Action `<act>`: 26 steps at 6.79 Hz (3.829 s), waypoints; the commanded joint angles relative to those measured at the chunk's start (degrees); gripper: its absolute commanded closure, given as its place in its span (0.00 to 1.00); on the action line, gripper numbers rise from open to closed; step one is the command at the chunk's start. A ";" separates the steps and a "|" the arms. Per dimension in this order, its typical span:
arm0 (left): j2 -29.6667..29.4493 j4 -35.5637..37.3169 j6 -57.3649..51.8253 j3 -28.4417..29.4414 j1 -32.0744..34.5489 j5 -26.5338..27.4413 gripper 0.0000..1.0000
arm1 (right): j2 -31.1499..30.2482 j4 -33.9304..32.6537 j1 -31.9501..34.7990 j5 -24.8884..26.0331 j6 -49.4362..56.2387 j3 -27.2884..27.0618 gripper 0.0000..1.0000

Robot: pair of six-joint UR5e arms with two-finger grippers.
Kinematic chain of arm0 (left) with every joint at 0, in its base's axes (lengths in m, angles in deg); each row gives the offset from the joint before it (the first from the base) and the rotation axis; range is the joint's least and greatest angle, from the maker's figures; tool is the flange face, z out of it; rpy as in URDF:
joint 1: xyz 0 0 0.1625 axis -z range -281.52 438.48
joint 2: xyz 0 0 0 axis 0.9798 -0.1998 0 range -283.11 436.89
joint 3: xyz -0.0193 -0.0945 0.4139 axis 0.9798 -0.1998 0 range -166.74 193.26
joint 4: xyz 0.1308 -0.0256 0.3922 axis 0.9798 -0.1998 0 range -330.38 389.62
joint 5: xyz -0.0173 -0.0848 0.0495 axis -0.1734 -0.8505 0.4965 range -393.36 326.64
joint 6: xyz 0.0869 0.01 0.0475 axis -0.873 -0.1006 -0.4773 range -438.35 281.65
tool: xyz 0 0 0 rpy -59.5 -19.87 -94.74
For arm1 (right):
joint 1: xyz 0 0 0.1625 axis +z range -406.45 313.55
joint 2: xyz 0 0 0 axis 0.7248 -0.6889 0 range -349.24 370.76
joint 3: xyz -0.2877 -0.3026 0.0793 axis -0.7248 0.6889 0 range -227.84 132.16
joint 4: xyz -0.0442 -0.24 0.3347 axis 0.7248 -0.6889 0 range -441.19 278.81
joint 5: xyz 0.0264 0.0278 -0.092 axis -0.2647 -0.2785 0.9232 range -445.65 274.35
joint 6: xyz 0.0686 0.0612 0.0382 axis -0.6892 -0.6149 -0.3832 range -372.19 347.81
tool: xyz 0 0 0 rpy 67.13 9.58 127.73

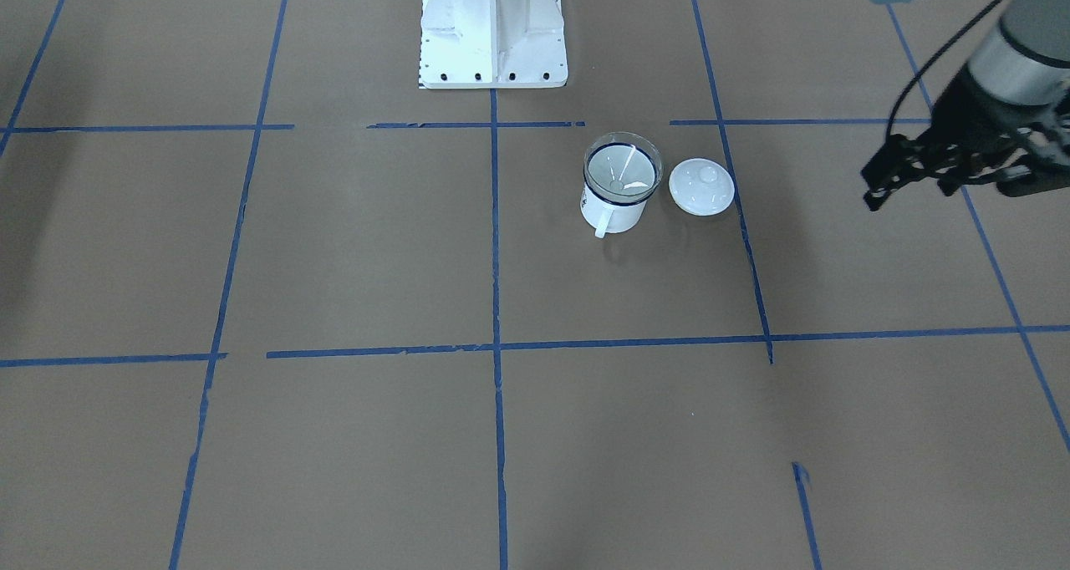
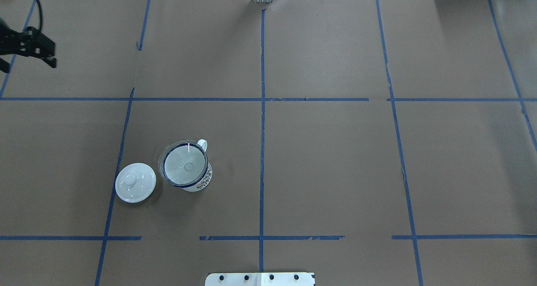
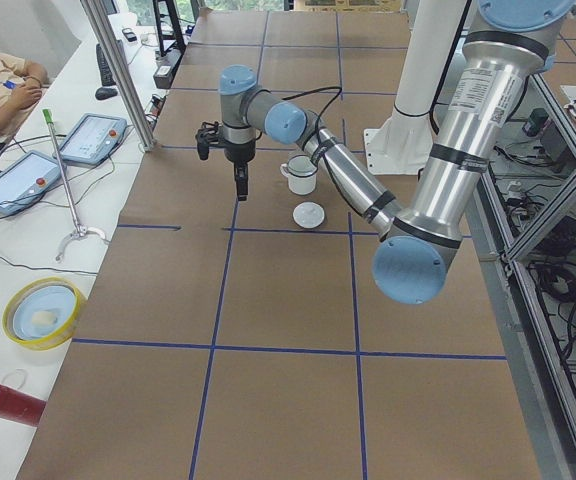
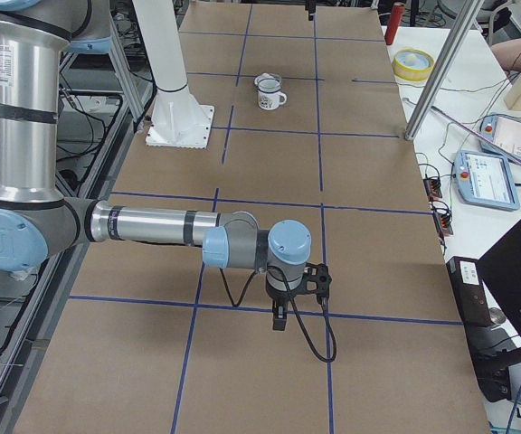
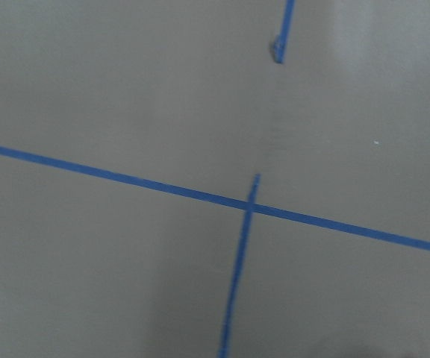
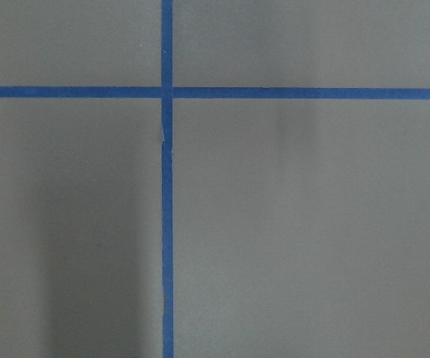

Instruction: Place funnel on cup

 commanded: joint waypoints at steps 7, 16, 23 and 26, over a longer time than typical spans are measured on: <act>16.36 -1.47 -39.50 12.38 21.21 -5.64 0.00 | 0.00 0.00 0.00 0.00 0.00 -0.05 0.00; 18.83 -8.08 -38.79 11.42 21.39 -12.91 0.00 | 0.00 0.00 0.00 0.00 0.00 -0.05 0.00; 17.25 -7.72 -39.14 11.24 21.39 -12.85 0.00 | 0.00 0.00 0.00 0.00 0.00 0.03 0.00; 15.76 -7.64 -39.14 11.42 21.39 -12.85 0.00 | 0.00 0.00 0.00 0.00 0.00 -0.05 0.00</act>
